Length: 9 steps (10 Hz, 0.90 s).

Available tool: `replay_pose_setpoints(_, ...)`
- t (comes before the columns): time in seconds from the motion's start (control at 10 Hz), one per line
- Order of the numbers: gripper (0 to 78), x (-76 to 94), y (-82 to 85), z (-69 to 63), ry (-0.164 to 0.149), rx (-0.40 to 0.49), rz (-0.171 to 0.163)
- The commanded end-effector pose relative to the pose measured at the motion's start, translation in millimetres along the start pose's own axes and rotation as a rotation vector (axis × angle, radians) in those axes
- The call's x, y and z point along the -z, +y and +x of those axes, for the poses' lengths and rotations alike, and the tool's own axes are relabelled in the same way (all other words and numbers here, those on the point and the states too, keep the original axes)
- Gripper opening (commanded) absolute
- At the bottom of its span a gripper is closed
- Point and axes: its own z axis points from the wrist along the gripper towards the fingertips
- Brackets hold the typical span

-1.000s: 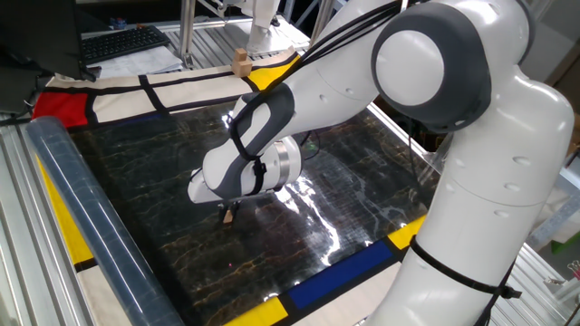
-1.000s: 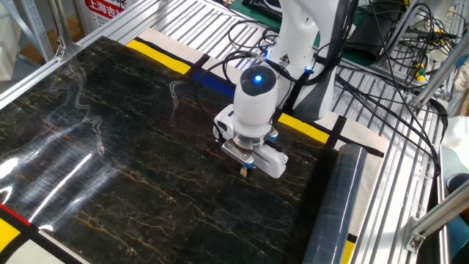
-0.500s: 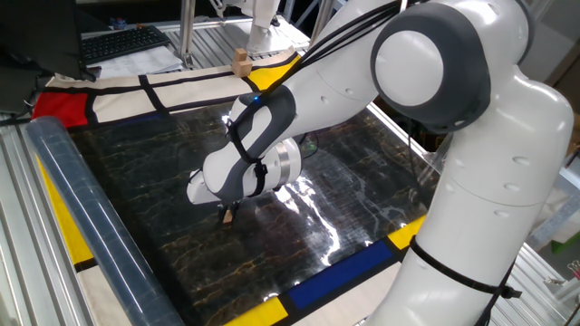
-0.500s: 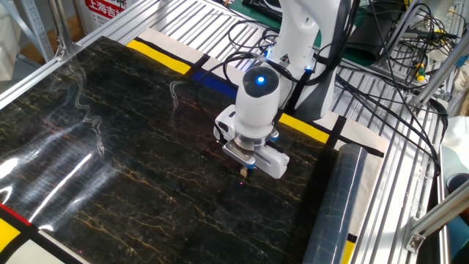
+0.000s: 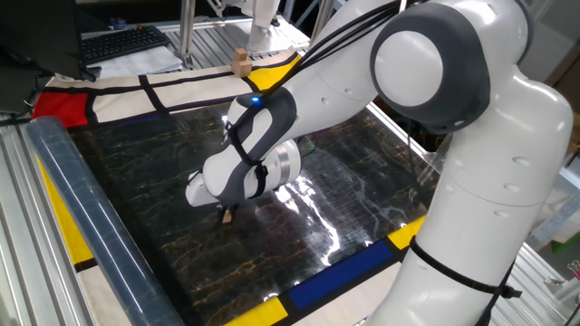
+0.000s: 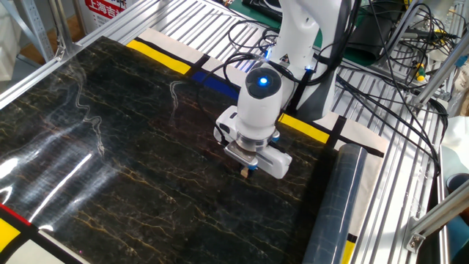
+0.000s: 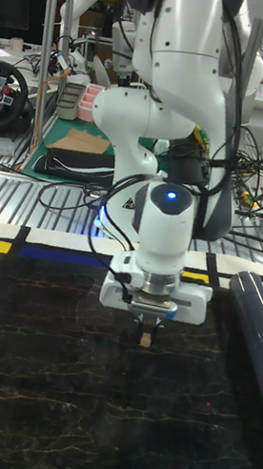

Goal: Hold a small block with the gripper and sweep it from left to right on the table

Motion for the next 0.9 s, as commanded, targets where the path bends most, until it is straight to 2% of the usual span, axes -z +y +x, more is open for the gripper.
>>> replay_pose_setpoints(0.1, 1.1, -11.2, 44.9, 25.1, 0.038, 0.075, 0.019)
replay_pose_setpoints(0.4, 1.1, -12.1, 56.8, 30.2, 0.044, 0.07, 0.011)
replay_pose_setpoints(0.9, 1.1, -14.7, 65.7, 32.6, 0.045, 0.066, -0.007)
